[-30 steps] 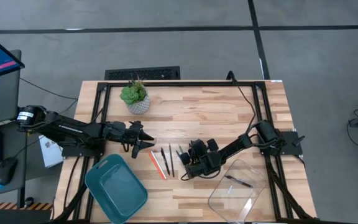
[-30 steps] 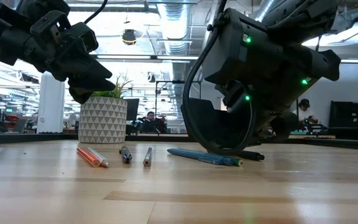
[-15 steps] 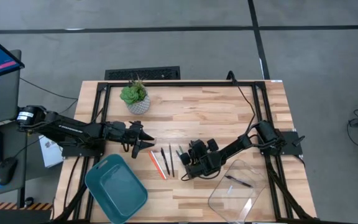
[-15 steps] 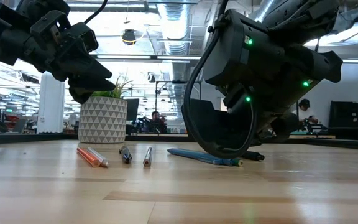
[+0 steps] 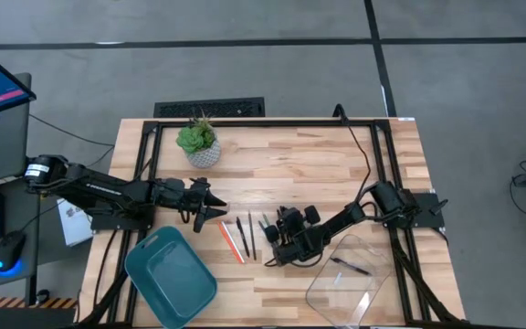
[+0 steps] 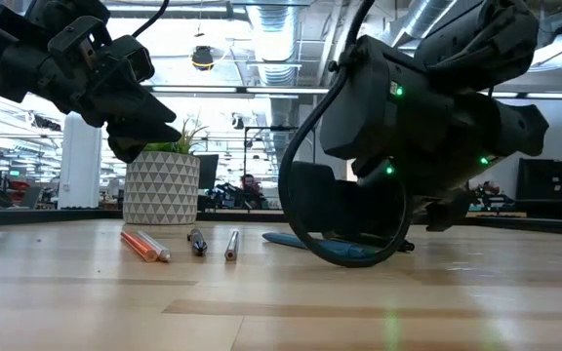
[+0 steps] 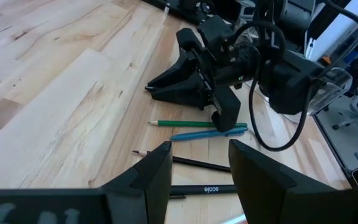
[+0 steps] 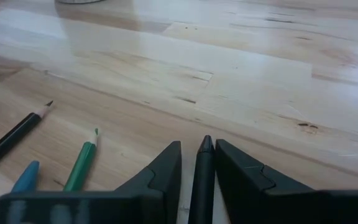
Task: Sort pens & pencils
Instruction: Put the right black pen into the transparent bin
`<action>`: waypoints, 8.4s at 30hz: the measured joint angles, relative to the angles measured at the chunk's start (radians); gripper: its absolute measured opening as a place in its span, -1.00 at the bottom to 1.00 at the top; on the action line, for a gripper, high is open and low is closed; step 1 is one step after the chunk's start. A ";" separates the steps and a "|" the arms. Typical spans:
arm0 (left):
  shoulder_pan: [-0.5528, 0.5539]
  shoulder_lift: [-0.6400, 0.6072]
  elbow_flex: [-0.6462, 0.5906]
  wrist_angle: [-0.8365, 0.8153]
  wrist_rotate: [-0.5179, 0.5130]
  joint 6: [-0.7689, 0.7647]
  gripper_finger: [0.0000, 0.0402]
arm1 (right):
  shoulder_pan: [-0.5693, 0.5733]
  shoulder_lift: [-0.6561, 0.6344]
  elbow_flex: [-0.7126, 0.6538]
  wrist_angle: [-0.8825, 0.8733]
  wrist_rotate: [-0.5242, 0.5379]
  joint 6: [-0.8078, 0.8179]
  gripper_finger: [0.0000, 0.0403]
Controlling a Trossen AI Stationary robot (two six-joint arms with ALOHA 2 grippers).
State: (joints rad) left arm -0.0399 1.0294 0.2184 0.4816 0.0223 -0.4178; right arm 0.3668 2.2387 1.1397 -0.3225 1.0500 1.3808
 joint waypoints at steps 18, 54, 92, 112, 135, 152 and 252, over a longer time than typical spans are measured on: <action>0.000 0.000 0.000 0.000 -0.001 -0.002 -0.26 | 0.000 0.007 0.000 0.017 0.011 0.000 -0.38; 0.000 0.000 0.000 -0.002 -0.002 -0.002 -0.26 | 0.016 0.011 -0.001 0.028 0.019 -0.020 -0.54; 0.000 0.000 0.000 -0.002 -0.002 -0.002 -0.26 | 0.017 0.009 0.000 0.032 0.004 -0.027 -0.64; 0.000 0.000 0.000 -0.002 -0.002 -0.002 -0.26 | 0.018 0.009 0.001 0.030 0.003 -0.029 -0.65; 0.000 0.000 0.000 -0.007 -0.002 -0.002 -0.26 | 0.016 0.019 0.087 -0.079 -0.027 -0.100 -0.66; 0.000 0.000 0.000 -0.023 -0.002 -0.002 -0.26 | 0.017 -0.006 0.086 -0.104 -0.030 -0.101 -0.67; 0.000 0.000 0.000 -0.022 0.025 -0.013 -0.26 | 0.201 -0.454 0.247 -0.186 0.121 -0.733 -0.67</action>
State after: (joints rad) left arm -0.0399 1.0298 0.2180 0.4597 0.0469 -0.4309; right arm 0.5677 1.7851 1.3865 -0.5080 1.1706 0.6477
